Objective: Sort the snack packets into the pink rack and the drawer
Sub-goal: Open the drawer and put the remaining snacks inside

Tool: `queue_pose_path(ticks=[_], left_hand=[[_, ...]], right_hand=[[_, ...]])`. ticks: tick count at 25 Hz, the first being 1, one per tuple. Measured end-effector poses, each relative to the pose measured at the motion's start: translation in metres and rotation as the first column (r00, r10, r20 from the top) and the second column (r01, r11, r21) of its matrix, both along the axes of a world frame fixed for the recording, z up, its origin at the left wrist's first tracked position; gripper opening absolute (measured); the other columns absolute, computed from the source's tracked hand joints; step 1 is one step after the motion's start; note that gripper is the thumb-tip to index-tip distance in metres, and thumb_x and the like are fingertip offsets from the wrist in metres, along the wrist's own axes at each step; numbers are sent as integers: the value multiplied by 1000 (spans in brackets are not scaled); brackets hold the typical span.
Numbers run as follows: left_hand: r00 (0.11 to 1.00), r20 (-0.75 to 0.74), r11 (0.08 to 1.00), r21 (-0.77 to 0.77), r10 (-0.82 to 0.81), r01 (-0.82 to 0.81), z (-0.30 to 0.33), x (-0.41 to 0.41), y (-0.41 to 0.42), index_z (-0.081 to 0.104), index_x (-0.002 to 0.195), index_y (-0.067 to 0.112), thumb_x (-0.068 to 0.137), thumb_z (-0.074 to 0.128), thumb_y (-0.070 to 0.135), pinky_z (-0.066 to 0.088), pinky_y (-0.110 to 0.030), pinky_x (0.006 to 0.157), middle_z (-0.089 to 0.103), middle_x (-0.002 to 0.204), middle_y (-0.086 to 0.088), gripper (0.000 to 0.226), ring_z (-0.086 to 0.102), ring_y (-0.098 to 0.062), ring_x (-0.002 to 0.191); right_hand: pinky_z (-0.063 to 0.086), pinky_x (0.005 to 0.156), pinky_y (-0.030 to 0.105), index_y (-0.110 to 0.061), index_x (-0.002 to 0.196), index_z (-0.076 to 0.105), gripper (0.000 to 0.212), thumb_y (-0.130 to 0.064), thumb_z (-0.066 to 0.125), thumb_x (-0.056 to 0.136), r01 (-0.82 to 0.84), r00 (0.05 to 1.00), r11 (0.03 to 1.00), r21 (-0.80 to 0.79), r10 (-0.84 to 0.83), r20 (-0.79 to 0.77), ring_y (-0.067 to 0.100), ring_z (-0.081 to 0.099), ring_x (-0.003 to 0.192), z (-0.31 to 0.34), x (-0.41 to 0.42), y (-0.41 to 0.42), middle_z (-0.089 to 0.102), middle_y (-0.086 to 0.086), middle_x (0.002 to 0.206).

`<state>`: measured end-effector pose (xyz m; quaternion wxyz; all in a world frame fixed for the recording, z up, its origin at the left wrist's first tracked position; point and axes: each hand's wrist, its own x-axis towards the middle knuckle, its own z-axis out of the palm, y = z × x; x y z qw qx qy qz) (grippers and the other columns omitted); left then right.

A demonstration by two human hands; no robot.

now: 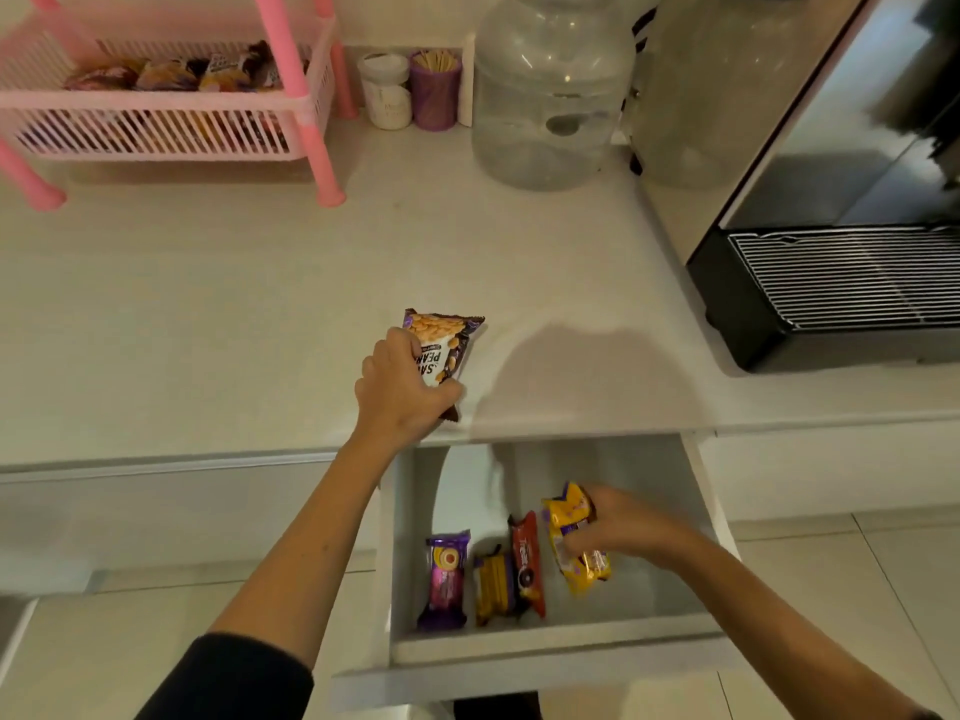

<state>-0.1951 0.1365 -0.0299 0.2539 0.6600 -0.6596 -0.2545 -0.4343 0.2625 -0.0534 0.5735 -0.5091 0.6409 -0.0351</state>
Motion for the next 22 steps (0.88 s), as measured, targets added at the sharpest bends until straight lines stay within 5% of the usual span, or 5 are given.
queue_pose_path(ticks=[4, 6, 12, 17, 22], left_hand=[[997, -67, 999, -21, 33, -34, -5, 0, 0, 34, 92, 21, 52, 60, 44, 35, -35, 70, 50, 96, -3, 53, 46, -26, 87], [995, -83, 999, -26, 46, -48, -7, 1, -2, 34, 92, 21, 51, 60, 44, 36, -36, 71, 51, 96, -4, 54, 46, -27, 88], [997, -68, 998, -27, 47, -49, -9, 0, -3, 33, 94, 21, 52, 60, 44, 40, -40, 74, 54, 101, -5, 55, 47, -27, 90], [995, -81, 998, -23, 61, -63, -7, -2, -1, 33, 96, 21, 55, 61, 43, 39, -39, 73, 54, 102, -4, 54, 47, -25, 91], [960, -277, 998, 54, 36, -22, -1, 1, 9, 30, 97, 20, 59, 66, 36, 52, -51, 76, 57, 105, -6, 54, 59, -29, 95]], right_hand=[[58, 66, 31, -11, 103, 47, 55, -30, 82, 64, 41, 926, 981, 191, 34, -376, 22, 65, 88, -81, -1, -14, 61, 7, 99], [59, 68, 32, -9, 109, 43, 61, -32, 82, 67, 10, 892, 968, 249, 104, -440, 25, 65, 93, -108, 2, -16, 58, 8, 101], [58, 79, 33, -6, 118, 45, 63, -28, 81, 71, -6, 885, 940, 342, 164, -436, 27, 63, 101, -136, 6, -8, 57, 12, 114], [56, 87, 34, -5, 107, 51, 44, -30, 75, 79, -1, 898, 950, 313, 139, -418, 26, 64, 103, -123, 0, -12, 61, 15, 114], [56, 80, 31, -11, 91, 60, 24, -33, 67, 85, -11, 927, 998, 66, 35, -374, 17, 63, 83, -52, 4, -16, 65, 6, 92]])
